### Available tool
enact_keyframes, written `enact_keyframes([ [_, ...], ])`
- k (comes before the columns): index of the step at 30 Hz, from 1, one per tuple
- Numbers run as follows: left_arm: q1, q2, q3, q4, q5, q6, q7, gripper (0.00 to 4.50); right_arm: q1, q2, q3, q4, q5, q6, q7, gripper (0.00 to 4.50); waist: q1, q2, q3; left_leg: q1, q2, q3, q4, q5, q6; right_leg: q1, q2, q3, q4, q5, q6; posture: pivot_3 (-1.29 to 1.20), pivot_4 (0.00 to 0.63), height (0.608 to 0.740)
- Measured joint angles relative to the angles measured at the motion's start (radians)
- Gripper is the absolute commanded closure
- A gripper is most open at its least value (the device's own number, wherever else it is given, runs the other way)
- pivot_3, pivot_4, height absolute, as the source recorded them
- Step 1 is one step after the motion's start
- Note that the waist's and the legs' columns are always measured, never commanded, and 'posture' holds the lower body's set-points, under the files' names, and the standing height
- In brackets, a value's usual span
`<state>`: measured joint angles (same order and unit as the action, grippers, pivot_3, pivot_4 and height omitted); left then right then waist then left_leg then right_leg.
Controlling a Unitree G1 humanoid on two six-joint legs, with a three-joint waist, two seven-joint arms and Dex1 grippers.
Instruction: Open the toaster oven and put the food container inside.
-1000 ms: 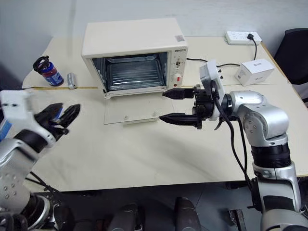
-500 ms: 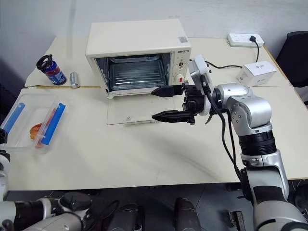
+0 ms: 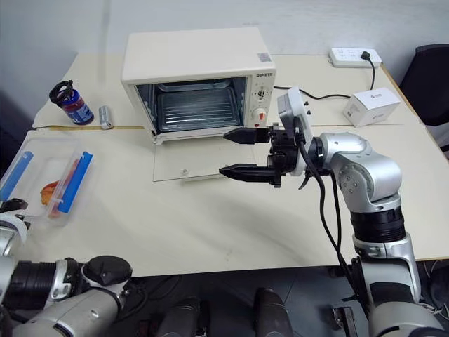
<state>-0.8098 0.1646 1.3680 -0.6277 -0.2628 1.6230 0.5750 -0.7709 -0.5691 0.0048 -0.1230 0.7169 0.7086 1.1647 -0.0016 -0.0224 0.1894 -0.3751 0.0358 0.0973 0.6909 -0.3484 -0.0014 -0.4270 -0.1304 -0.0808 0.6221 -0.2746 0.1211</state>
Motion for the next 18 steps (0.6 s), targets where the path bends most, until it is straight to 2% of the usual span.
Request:
enact_keyframes([
  [8, -0.011, 0.027, -0.012, 0.036, 0.107, 0.0, -0.047, 3.87, 0.024, -0.033, -0.016, -0.036, 0.018, 0.02, -0.037, 0.0, -0.004, 0.0, 0.0, 0.0, 0.001, 0.002, -0.001, 0.0, -0.001, -0.001, 0.0, 0.0, 0.0, 0.0, 0.0, 0.0, 0.15, 0.74],
  [10, -0.003, 0.036, -0.02, 0.051, 0.128, 0.001, -0.066, 4.35, 0.027, -0.048, -0.016, -0.036, 0.028, 0.04, -0.041, 0.0, -0.003, 0.0, 0.0, 0.0, 0.001, 0.003, -0.001, 0.0, -0.001, -0.002, 0.0, 0.0, 0.0, 0.0, 0.0, 0.0, 0.15, 0.74],
  [14, 0.095, 0.098, -0.093, 0.077, 0.124, 0.001, -0.15, 4.42, 0.034, -0.094, -0.029, -0.044, 0.066, 0.089, -0.035, 0.0, -0.003, 0.0, 0.0, 0.0, 0.001, 0.002, -0.001, 0.0, -0.001, -0.002, 0.0, 0.0, 0.0, 0.0, 0.0, 0.0, 0.15, 0.74],
  [16, 0.174, 0.163, -0.15, 0.097, 0.087, 0.002, -0.222, 4.42, 0.051, -0.121, -0.049, -0.055, 0.075, 0.098, -0.026, 0.0, -0.002, -0.001, 0.0, 0.0, 0.002, 0.002, -0.002, -0.001, -0.001, -0.002, 0.0, 0.0, 0.0, 0.0, 0.0, 0.0, 0.15, 0.74],
  [18, 0.251, 0.252, -0.213, 0.111, -0.008, 0.002, -0.328, 4.42, 0.07, -0.148, -0.058, -0.068, 0.073, 0.095, -0.022, 0.0, -0.002, -0.003, 0.0, 0.0, 0.002, 0.002, -0.001, -0.001, -0.001, -0.002, 0.0, 0.0, 0.0, 0.0, 0.0, 0.0, 0.15, 0.74],
])
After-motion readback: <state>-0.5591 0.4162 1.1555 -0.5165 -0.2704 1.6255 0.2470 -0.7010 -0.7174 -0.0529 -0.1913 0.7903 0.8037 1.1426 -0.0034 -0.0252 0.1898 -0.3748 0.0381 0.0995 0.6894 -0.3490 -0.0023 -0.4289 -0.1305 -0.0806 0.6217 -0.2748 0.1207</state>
